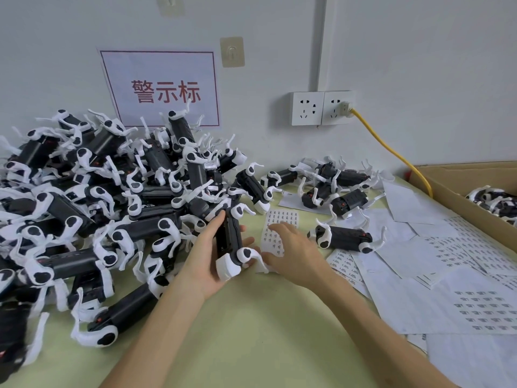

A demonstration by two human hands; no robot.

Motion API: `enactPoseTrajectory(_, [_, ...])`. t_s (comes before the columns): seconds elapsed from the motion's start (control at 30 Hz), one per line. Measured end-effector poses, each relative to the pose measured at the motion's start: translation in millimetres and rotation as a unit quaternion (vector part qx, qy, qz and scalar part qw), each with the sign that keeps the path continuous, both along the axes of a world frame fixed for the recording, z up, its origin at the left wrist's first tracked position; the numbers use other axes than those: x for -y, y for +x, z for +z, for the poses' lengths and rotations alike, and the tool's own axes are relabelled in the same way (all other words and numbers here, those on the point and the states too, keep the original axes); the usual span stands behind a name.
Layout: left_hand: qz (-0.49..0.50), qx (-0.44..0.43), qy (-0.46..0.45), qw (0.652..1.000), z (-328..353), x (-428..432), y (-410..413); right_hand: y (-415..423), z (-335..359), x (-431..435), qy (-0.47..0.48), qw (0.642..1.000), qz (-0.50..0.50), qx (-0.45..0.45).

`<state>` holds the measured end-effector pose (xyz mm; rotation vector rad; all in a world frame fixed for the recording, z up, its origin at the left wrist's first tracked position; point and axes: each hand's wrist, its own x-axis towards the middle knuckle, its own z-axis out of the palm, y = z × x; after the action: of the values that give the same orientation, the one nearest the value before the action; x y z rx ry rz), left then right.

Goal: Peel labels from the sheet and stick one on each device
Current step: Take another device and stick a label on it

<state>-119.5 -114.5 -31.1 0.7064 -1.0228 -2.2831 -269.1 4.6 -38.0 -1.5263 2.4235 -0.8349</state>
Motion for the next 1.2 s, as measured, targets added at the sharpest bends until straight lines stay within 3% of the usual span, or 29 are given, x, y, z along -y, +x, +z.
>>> enactPoseTrajectory(0.13, [-0.014, 0.016, 0.0, 1.0, 1.7, -2.0, -1.4, -5.9, -6.2, -2.8, 0.088, 0.996, -0.001, -0.019])
enactPoseTrajectory(0.37, [0.011, -0.032, 0.018, 0.999, 3.5, -4.2, 0.1, -13.4, -8.9, 0.7, 0.051, 0.998, -0.036, 0.002])
enactPoseTrajectory(0.57, [0.017, -0.022, -0.013, 1.0, 7.3, -5.1, 2.6, -8.5, -16.6, 2.8, 0.103, 0.992, -0.023, -0.068])
enactPoseTrajectory(0.8, [0.011, -0.012, -0.068, 0.998, 11.7, -7.2, 2.0, -9.8, -4.5, -2.3, 0.041, 0.997, -0.055, -0.032])
enactPoseTrajectory(0.93, [0.065, 0.001, -0.089, 0.994, 12.9, -10.8, -1.0, -4.4, 6.7, -4.9, -0.09, 0.991, -0.092, 0.047])
enactPoseTrajectory(1.03, [0.098, 0.035, -0.129, 0.986, 10.7, -15.7, -3.9, 0.3, 11.6, -5.7, -0.187, 0.976, -0.034, 0.109])
enactPoseTrajectory(1.2, [0.107, 0.075, -0.159, 0.979, 11.3, -14.4, -2.5, 10.0, 4.2, -0.2, -0.242, 0.966, 0.036, 0.079])
